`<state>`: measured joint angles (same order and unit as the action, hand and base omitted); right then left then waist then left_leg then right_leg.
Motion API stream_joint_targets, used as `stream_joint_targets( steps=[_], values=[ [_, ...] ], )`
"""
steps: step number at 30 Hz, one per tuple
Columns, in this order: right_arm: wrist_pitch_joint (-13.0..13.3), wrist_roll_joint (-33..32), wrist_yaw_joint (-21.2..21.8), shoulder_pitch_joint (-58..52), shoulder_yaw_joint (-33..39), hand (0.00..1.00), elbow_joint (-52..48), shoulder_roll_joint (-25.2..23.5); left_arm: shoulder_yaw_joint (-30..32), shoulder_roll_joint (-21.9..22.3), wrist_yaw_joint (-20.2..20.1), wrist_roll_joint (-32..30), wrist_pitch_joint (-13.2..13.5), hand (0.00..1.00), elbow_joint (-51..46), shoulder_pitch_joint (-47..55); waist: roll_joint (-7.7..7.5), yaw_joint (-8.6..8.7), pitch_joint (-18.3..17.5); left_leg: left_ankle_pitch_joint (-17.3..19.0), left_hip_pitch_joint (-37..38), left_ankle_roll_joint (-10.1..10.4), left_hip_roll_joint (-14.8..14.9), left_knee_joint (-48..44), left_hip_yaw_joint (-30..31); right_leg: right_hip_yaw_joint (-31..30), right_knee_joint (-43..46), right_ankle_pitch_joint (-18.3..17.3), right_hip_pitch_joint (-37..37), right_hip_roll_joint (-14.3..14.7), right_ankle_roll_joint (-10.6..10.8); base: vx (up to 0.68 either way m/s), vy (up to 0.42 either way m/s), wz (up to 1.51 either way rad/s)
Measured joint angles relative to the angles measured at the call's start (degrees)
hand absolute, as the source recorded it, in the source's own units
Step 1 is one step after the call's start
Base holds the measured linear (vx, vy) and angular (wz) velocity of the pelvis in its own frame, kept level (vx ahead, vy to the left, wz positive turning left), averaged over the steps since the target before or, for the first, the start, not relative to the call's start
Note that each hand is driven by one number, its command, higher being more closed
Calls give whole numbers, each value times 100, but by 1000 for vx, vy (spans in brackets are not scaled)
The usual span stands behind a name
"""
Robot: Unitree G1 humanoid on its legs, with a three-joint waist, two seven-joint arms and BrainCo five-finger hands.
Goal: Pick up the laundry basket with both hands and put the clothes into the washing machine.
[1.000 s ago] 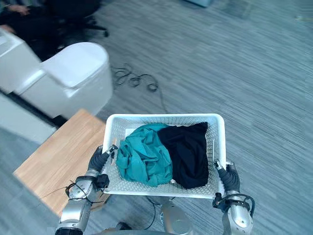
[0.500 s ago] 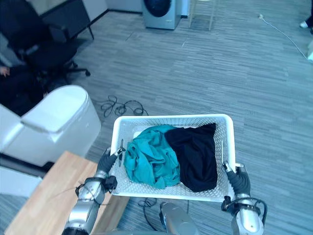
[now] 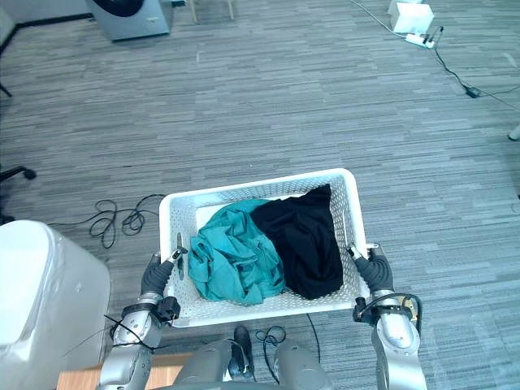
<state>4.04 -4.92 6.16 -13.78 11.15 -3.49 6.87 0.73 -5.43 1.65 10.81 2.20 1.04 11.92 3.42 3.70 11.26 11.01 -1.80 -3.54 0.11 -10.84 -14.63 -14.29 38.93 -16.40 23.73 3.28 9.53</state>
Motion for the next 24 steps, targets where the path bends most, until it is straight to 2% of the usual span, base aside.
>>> stream_joint_targets(
  steps=[1, 2, 3, 4, 5, 6, 7, 8, 9, 10, 11, 12, 13, 14, 15, 17, 18, 20, 21, 22, 23, 24],
  values=[
    [13, -11, -6, 14, 56, 100, -5, -63, -22, -47, 4, -1, -3, 100, 4, -132, 5, 31, 4, 23, 102, 40, -21, 185, -11, -13, -828, 173, 171, 54, -127, 275, 23, -14],
    [13, -14, -13, 13, 97, 100, -4, -99, -27, -47, 4, -4, -16, 100, 27, -199, 11, 46, 12, 52, 171, 89, -26, 244, -12, -32, -1280, 378, 219, 65, -198, 359, 2, 0],
    [12, -14, -12, -12, 173, 100, -5, -165, -50, -51, 4, -13, -43, 100, 80, -274, -16, 102, 24, 95, 356, 162, -80, 352, 31, -26, -2337, 1014, 224, 84, -204, 312, -18, 8],
    [15, -15, -10, -29, 197, 100, -6, -188, -57, -54, 4, -16, -48, 100, 91, -293, -61, 157, 30, 96, 475, 164, -144, 415, 62, -55, -2838, 1379, 215, 54, -116, 423, -33, 27],
    [45, -19, -11, -56, 242, 100, -23, -197, -94, -106, -2, -22, -52, 100, 92, -317, -181, 233, 29, 178, 733, 289, -332, 506, 198, -93, -3278, 1757, 219, -11, -42, 591, -94, 54],
    [67, -39, -30, -192, 307, 100, -14, -188, -255, -112, -1, -23, -79, 100, 98, -301, -176, 322, 25, 414, 1083, 425, -380, 542, 413, -147, -3061, 2422, 180, -4, -319, 608, -107, 56],
    [46, -55, -28, -212, 367, 100, -11, -143, -294, -42, -10, -23, -81, 100, 121, -282, -39, 350, 14, 497, 1187, 468, -287, 536, 459, -103, -2902, 2608, 172, 89, -588, 608, -123, 39],
    [0, -56, -21, -221, 396, 100, -27, -107, -295, 102, -19, -41, -82, 100, 158, -296, 189, 341, -33, 517, 1067, 497, -61, 235, 545, 100, -2601, 2282, 235, 215, -763, 449, -131, 34],
    [-22, -93, -22, -253, 414, 100, -85, -99, -322, 91, -24, -49, -116, 100, 164, -331, 194, 334, -33, 509, 793, 508, 59, -501, 581, 278, -2233, 1987, 277, 221, -916, 426, -149, 39],
    [-51, -100, -22, -301, 417, 100, -149, -91, -328, 94, -29, -48, -130, 100, 165, -343, 199, 339, -33, 481, 631, 548, 145, -999, 576, 360, -2118, 1844, 215, 224, -969, 435, -191, 59],
    [-72, -101, -23, -451, 412, 100, -393, -73, -321, 130, -33, -37, -135, 100, 158, -298, 199, 307, -33, 175, 257, 693, 328, -2114, 570, 475, -1980, 1593, 2, 244, -1076, 452, -178, 38],
    [-76, -100, -19, -646, 410, 100, -719, -9, -290, 219, -33, -8, -115, 100, 123, -210, 194, 160, -32, -433, -102, 778, 480, -3178, 593, 495, -1945, 1379, -275, 267, -1185, 447, -160, 23],
    [-72, -101, -13, -715, 402, 100, -850, 61, -289, 256, -33, 34, -79, 100, 99, -162, 188, 105, -27, -541, -283, 835, 539, -3714, 618, 487, -1921, 1249, -429, 269, -1231, 419, -124, 6],
    [-71, -104, -2, -746, 353, 100, -939, 172, -291, 322, -36, 111, -35, 100, 62, -60, 177, 31, -13, -493, -650, 829, 636, -4631, 634, 465, -1881, 979, -745, 268, -1284, 401, -88, 4],
    [-76, -107, 8, -750, 331, 100, -933, 276, -293, 373, -52, 165, -15, 100, 18, 71, 128, -46, 13, -421, -891, 741, 747, -5121, 543, 416, -1880, 744, -1084, 245, -1368, 396, -64, -3],
    [-81, -106, -1, -758, 270, 100, -974, 396, -288, 425, -65, 213, 5, 100, -56, 251, 85, -219, 3, -150, -1255, 589, 805, -4926, 330, 322, -1888, 478, -1442, 117, -1450, 381, 12, -15],
    [-83, -106, -9, -764, 243, 100, -978, 450, -289, 432, -73, 225, 34, 100, -73, 308, 86, -223, -8, -16, -1502, 552, 773, -4526, 312, 320, -1907, 354, -1577, 20, -1466, 387, 43, -3],
    [-105, -106, -27, -694, 214, 100, -975, 524, -261, 461, -73, 259, 54, 100, -74, 336, 96, -296, -18, 24, -1820, 546, 699, -3088, 341, 295, -1921, 130, -1759, -149, -1419, 421, 90, 2],
    [-131, -99, -36, -595, 232, 100, -938, 573, -222, 500, -72, 261, 64, 100, -73, 349, 106, -313, -24, -93, -1908, 723, 613, -1708, 519, 288, -1985, 46, -1901, -227, -1360, 568, 161, 5],
    [-115, -100, -45, -445, 206, 100, -784, 736, -213, 602, -53, 258, 78, 100, -110, 409, 247, -326, -116, -292, -1992, 1054, 573, -393, 1018, 309, -2233, 30, -2088, -184, -1318, 516, 155, 0],
    [-103, -100, -46, -326, 199, 100, -657, 815, -217, 642, -45, 255, 77, 100, -171, 453, 293, -326, -129, -366, -2082, 1182, 595, -162, 1191, 274, -2377, -17, -2222, -148, -1211, 689, 284, -31],
    [-112, -68, -58, -110, 195, 100, -321, 870, -232, 716, -12, 200, 49, 100, -166, 493, 249, -462, -115, -633, -2053, 1260, 504, -142, 1249, 132, -2557, -195, -2678, -290, -932, 605, 290, -51]
  ],
)
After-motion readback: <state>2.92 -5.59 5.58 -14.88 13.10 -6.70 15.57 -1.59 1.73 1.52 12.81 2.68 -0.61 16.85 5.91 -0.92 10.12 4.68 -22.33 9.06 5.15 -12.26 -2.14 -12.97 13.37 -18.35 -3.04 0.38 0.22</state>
